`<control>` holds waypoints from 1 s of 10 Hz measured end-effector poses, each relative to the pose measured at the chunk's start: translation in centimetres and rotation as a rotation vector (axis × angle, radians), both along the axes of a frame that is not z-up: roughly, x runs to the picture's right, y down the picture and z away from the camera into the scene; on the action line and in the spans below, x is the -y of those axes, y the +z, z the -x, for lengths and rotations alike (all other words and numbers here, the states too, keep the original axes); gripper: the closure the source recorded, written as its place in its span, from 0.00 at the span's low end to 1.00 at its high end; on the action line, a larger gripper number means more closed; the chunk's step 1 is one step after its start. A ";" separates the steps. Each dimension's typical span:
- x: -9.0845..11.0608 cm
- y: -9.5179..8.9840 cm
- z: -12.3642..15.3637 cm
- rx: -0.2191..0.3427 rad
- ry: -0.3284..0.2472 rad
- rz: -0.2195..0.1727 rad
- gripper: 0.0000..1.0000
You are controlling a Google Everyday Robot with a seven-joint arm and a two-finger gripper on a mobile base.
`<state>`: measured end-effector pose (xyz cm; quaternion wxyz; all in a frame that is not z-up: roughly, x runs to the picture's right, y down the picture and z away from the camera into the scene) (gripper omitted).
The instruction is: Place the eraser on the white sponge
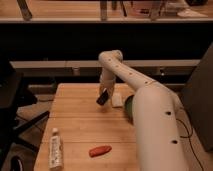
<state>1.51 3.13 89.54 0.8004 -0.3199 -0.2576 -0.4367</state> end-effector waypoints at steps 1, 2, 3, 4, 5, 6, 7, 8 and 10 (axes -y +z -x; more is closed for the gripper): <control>-0.2 -0.1 -1.2 -0.007 0.013 -0.001 0.84; -0.4 -0.1 -2.6 -0.016 0.029 -0.004 0.95; -0.6 -0.2 -3.9 -0.025 0.042 -0.003 0.99; -0.7 -0.3 -4.9 -0.033 0.056 -0.005 1.00; -0.7 -0.2 -5.3 -0.037 0.064 -0.004 1.00; -0.6 0.0 -5.1 -0.038 0.065 -0.005 0.99; -0.6 0.1 -4.6 -0.036 0.061 -0.005 0.95; -0.8 0.2 -4.4 -0.040 0.061 -0.003 0.84; -0.7 0.4 -5.2 -0.048 0.069 -0.006 0.69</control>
